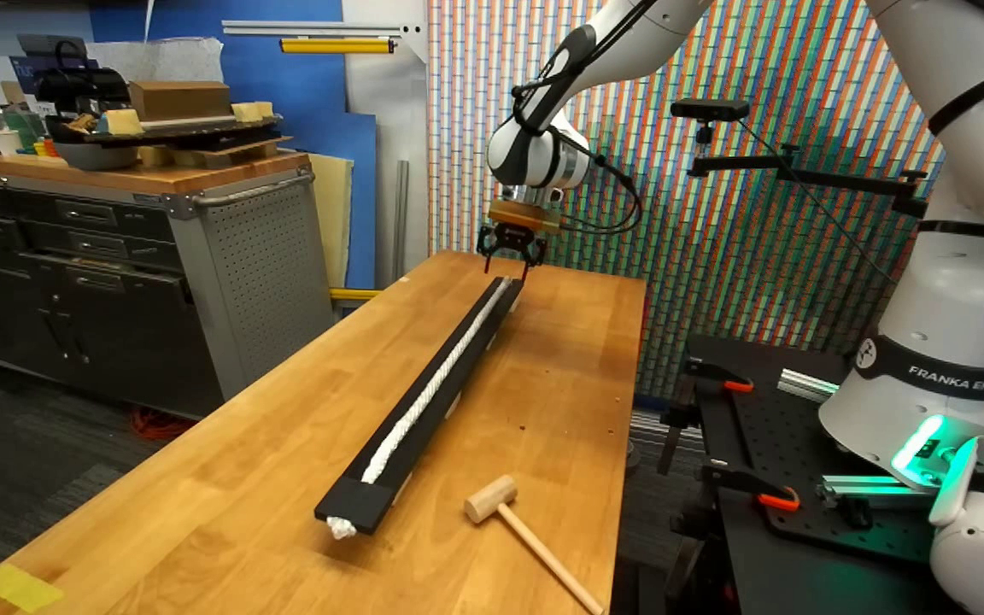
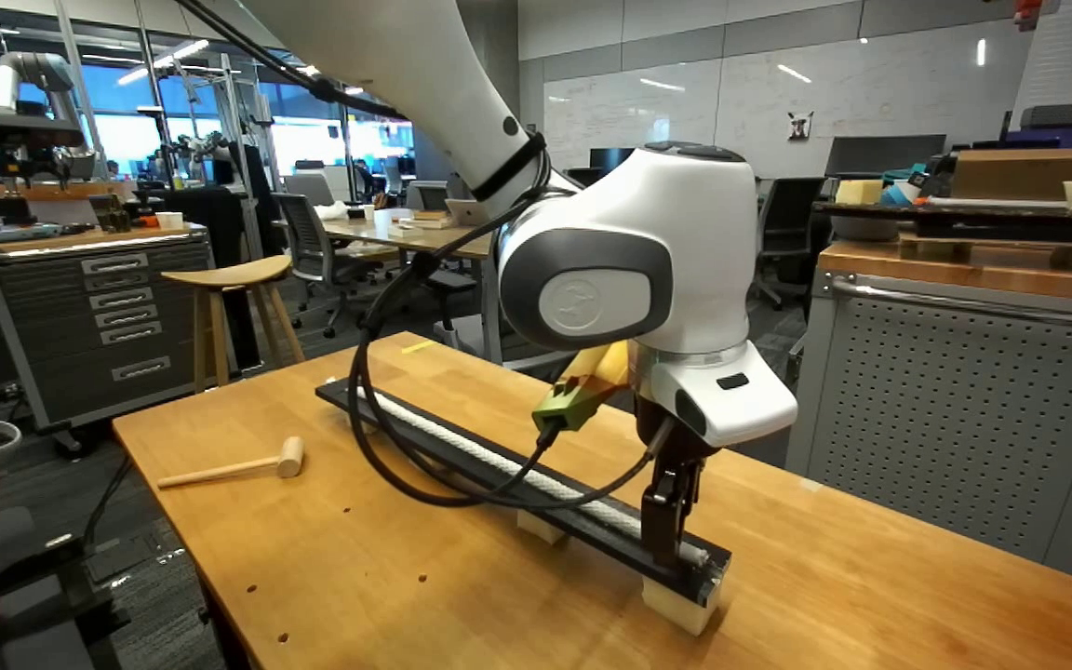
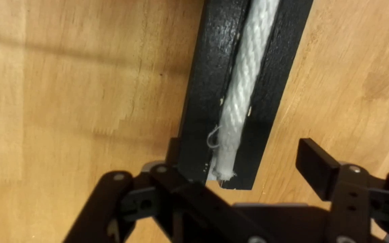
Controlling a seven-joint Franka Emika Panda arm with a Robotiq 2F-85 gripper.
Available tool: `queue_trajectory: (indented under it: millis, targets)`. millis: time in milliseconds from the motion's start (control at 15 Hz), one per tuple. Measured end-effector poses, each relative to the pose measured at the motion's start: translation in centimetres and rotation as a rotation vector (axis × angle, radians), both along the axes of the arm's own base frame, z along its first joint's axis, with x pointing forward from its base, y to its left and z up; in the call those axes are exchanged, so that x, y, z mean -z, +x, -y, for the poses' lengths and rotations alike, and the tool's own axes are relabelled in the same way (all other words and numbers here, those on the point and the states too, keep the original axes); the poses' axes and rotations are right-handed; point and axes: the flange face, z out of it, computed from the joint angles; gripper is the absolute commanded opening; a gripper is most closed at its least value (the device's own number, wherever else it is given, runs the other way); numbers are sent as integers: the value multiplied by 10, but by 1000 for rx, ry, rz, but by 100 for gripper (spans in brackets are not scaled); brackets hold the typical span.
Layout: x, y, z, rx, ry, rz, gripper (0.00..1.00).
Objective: Stretch the white rope and fit in the middle space of the object
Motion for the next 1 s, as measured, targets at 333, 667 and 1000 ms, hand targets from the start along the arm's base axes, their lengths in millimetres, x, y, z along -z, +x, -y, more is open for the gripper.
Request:
queue_trajectory:
  millis: [333,667,1000]
  targets:
    - [-23,13,-6,-62,-8,39,100]
    - [-95,27,-29,-301,-24,80,100]
    - [-164,22,-66,-564,-42,67,100]
